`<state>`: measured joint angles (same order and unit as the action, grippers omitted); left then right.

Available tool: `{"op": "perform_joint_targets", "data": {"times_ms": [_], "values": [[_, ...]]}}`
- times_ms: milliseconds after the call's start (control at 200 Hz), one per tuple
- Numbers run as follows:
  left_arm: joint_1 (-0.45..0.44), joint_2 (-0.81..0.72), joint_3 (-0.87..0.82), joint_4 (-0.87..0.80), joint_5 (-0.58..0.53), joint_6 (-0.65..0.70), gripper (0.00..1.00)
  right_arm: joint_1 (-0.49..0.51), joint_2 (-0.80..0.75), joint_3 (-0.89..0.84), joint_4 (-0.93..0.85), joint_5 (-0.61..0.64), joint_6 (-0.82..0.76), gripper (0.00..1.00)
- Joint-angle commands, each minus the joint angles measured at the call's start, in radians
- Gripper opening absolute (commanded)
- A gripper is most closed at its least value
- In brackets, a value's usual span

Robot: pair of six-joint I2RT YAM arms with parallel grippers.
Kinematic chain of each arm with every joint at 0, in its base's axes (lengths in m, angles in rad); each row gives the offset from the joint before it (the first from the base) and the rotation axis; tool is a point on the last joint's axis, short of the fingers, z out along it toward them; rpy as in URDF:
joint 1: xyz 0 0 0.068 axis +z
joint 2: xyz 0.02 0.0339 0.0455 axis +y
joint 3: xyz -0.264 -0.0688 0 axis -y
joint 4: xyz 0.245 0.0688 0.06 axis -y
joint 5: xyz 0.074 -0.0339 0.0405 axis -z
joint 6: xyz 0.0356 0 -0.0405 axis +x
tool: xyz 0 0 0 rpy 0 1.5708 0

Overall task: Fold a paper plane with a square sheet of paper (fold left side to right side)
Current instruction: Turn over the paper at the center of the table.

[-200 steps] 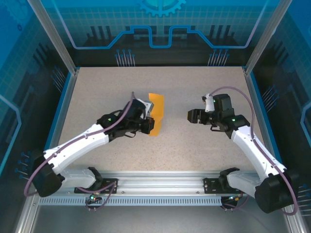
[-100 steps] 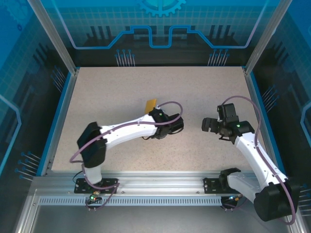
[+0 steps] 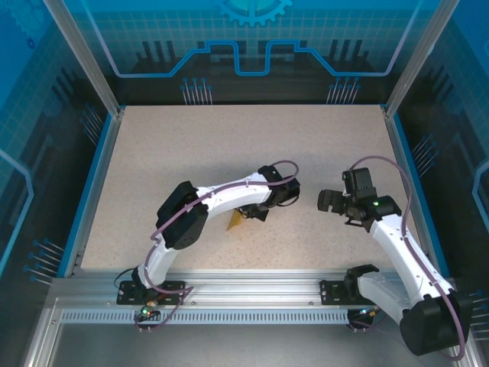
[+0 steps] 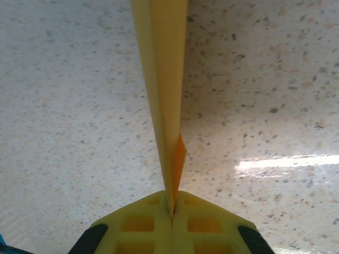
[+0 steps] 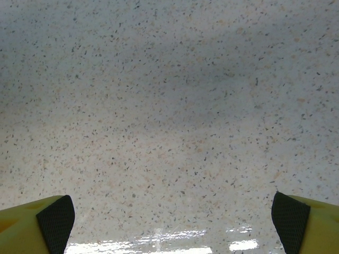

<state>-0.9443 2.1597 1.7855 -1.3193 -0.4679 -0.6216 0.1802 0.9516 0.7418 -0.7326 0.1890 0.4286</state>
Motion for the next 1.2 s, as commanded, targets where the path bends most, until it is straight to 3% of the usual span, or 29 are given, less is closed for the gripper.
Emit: {"op": "perform_joint_targets", "data": {"times_ms": [0,420,610,735,975,1190], "values": [[0.016,0.054,0.068,-0.003,0.120,0.068,0.01,-0.014,-0.004,-0.017,0.000,-0.052,0.009,1.00],[0.059,0.102,0.122,0.108,0.361,0.128,0.22,-0.013,0.026,-0.054,0.050,-0.152,0.010,1.00],[0.082,0.070,0.122,0.181,0.469,0.138,0.46,-0.012,0.049,-0.051,0.066,-0.193,-0.001,1.00],[0.103,0.018,0.097,0.239,0.515,0.145,0.51,-0.011,0.065,-0.050,0.079,-0.235,-0.009,1.00],[0.193,-0.218,-0.146,0.434,0.570,0.118,0.56,0.029,0.102,-0.065,0.201,-0.365,0.038,0.97],[0.349,-0.406,-0.434,0.608,0.680,0.100,0.62,0.163,0.264,-0.014,0.350,-0.394,0.105,0.92]]}}
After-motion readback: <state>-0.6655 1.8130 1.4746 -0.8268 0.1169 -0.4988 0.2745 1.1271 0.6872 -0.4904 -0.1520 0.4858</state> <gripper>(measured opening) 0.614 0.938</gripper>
